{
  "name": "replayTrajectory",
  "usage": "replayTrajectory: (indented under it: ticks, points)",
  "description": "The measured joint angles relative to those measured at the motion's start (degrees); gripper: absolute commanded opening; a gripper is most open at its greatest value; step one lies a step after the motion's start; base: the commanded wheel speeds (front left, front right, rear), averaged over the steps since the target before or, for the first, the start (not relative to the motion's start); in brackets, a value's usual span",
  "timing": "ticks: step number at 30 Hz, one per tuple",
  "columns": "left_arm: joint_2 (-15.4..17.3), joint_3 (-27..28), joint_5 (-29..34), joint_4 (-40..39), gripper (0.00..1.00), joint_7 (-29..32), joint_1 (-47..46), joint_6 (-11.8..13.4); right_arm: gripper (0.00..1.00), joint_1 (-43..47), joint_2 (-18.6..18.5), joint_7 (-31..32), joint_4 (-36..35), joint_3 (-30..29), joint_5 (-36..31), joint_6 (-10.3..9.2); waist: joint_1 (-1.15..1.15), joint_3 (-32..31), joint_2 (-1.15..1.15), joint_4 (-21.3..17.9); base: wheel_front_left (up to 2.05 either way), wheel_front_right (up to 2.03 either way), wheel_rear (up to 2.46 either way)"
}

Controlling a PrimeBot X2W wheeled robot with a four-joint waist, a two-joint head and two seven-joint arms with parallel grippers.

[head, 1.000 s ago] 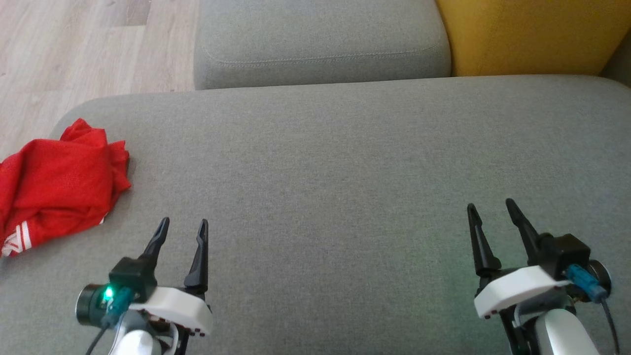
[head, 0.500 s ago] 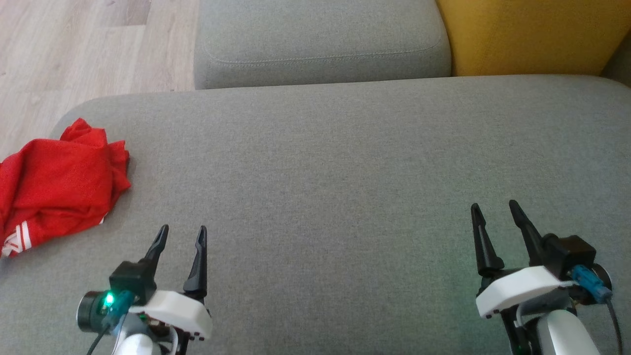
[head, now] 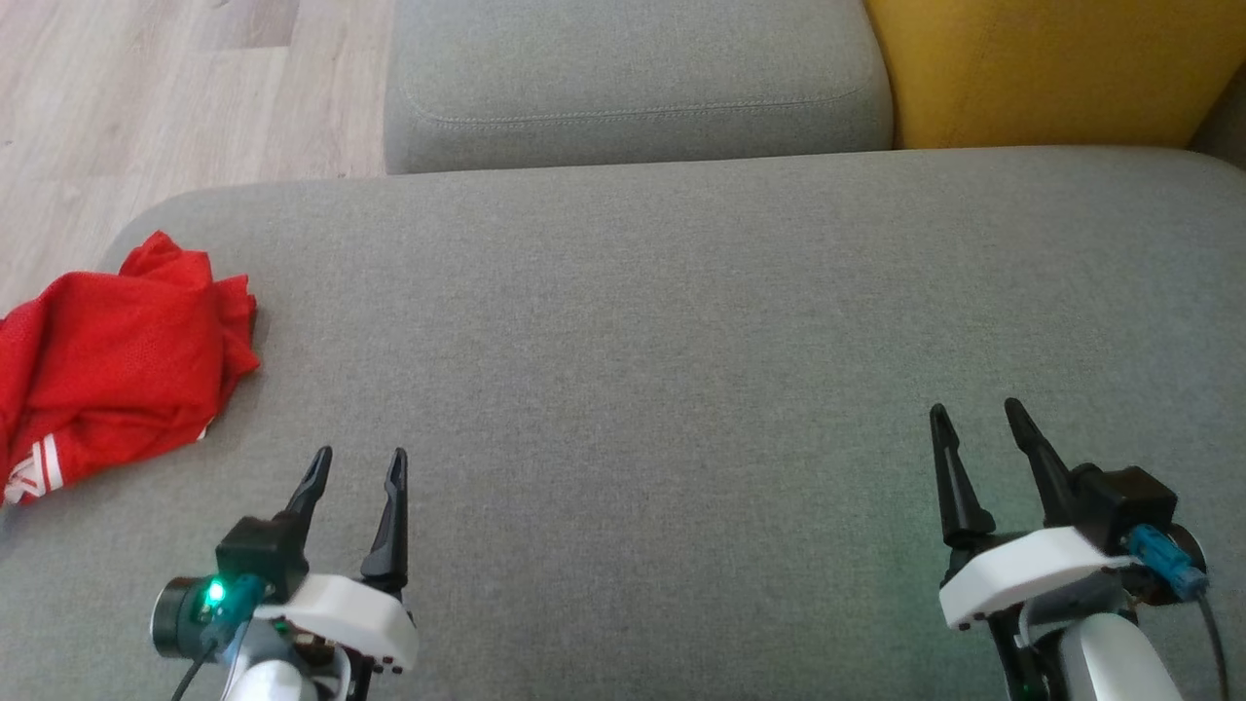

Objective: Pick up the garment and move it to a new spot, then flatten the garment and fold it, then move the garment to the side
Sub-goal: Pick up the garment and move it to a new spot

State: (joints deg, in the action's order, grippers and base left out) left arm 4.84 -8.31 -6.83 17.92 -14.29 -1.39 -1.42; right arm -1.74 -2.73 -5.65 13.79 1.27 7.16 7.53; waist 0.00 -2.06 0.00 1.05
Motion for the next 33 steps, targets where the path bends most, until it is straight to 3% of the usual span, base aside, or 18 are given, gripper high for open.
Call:
replayTrajectory:
  ticks: [11,33]
  points:
    - [-0.13,1.0,-0.58,-1.47,1.0,0.0,-0.51,0.86,1.0,0.03,0.02,-0.41,-2.23,0.63,0.01,0.0,0.0,0.08,0.0,3.51,0.0,0.0,0.0]
    - [0.05,3.55,-2.29,-3.6,1.0,0.0,-0.63,1.27,1.0,1.4,0.11,-0.31,-5.93,3.91,1.42,0.0,0.0,0.06,0.0,21.55,0.0,0.0,0.0]
